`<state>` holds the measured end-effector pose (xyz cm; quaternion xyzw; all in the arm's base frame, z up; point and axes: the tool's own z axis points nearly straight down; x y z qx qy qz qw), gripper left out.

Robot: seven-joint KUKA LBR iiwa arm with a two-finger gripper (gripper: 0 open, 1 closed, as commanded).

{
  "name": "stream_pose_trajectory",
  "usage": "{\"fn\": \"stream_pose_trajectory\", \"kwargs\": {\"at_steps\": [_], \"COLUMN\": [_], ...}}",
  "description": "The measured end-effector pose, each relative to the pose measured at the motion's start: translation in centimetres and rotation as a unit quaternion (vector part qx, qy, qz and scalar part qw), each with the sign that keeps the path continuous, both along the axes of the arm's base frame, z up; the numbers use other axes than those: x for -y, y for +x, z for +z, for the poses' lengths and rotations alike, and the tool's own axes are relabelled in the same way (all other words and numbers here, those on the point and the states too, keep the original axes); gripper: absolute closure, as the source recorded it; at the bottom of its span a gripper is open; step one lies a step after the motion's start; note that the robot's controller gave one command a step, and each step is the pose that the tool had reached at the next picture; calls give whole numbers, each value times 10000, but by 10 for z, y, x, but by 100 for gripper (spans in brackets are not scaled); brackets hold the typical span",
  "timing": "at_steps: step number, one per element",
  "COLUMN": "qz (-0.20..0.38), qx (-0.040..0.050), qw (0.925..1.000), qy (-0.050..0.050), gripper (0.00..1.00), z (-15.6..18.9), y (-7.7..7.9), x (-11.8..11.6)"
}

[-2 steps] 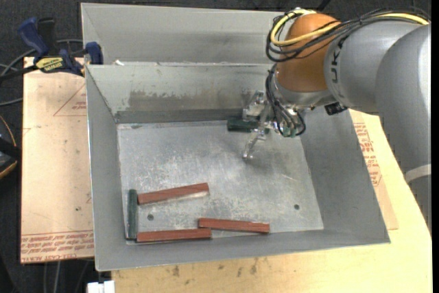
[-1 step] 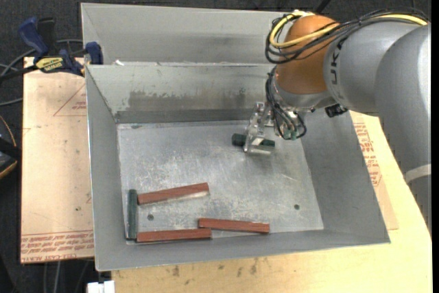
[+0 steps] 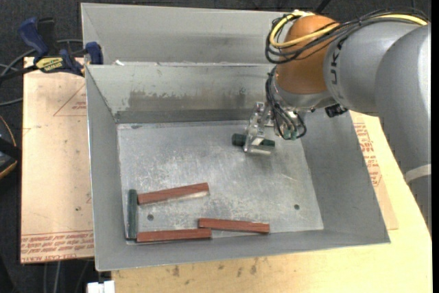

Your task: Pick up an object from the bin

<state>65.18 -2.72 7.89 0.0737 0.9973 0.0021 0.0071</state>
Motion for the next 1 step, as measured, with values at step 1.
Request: {"fn": "stream_pose_trajectory", "kwargs": {"at_steps": [1], "qz": [0], "qx": [-5], "qw": [10000], "qy": [-1], "gripper": [100], "z": [1], "y": [0], "x": [0]}}
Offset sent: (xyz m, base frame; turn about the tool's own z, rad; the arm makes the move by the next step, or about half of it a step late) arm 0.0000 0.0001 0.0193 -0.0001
